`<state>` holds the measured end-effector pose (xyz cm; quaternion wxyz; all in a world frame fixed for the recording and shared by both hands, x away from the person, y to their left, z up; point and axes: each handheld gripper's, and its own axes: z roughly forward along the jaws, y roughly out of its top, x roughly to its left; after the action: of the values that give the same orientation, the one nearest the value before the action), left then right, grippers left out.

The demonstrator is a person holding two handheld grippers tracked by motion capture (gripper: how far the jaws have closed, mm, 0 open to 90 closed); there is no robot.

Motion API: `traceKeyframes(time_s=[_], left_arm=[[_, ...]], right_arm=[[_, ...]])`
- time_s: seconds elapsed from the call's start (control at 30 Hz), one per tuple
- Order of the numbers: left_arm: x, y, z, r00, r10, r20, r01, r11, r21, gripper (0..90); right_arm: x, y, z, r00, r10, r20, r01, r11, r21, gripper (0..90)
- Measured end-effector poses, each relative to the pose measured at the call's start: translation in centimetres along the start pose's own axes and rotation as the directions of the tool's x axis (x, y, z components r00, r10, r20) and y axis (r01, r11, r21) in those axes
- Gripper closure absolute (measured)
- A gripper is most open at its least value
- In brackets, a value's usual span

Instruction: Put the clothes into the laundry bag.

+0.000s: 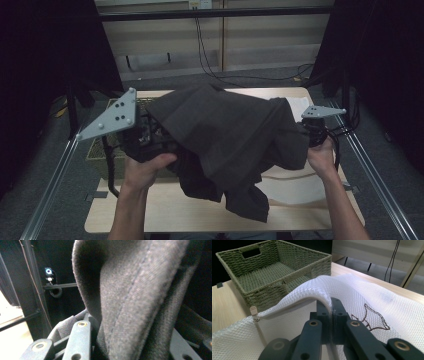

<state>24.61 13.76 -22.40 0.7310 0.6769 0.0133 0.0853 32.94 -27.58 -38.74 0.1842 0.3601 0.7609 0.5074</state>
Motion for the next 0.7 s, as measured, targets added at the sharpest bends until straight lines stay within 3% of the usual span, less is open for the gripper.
traceKeyframes(time_s=[0.27,0.3,0.43,0.7], left_arm=[[-0.4,-3.3,2.5,0.9962,-0.067,0.055,0.065,0.9974,0.029,65.4],[-0.5,-4.4,3.4,0.9933,-0.094,0.068,0.091,0.9949,0.044,65.4],[0.0,-6.4,4.6,0.9881,-0.131,0.082,0.125,0.9898,0.069,65.3],[0.1,-9.9,6.4,0.9859,-0.162,0.042,0.152,0.9732,0.172,65.3]], right_arm=[[0.2,0.0,0.2,1.0,-0.005,-0.005,0.005,1.0,0.008,87.2],[0.2,0.0,0.2,1.0,-0.007,-0.006,0.007,1.0,0.008,87.3],[0.2,0.0,0.1,1.0,-0.005,-0.008,0.005,1.0,0.009,87.3],[0.4,0.0,0.3,0.9998,-0.011,-0.018,0.012,1.0,0.021,87.3]])
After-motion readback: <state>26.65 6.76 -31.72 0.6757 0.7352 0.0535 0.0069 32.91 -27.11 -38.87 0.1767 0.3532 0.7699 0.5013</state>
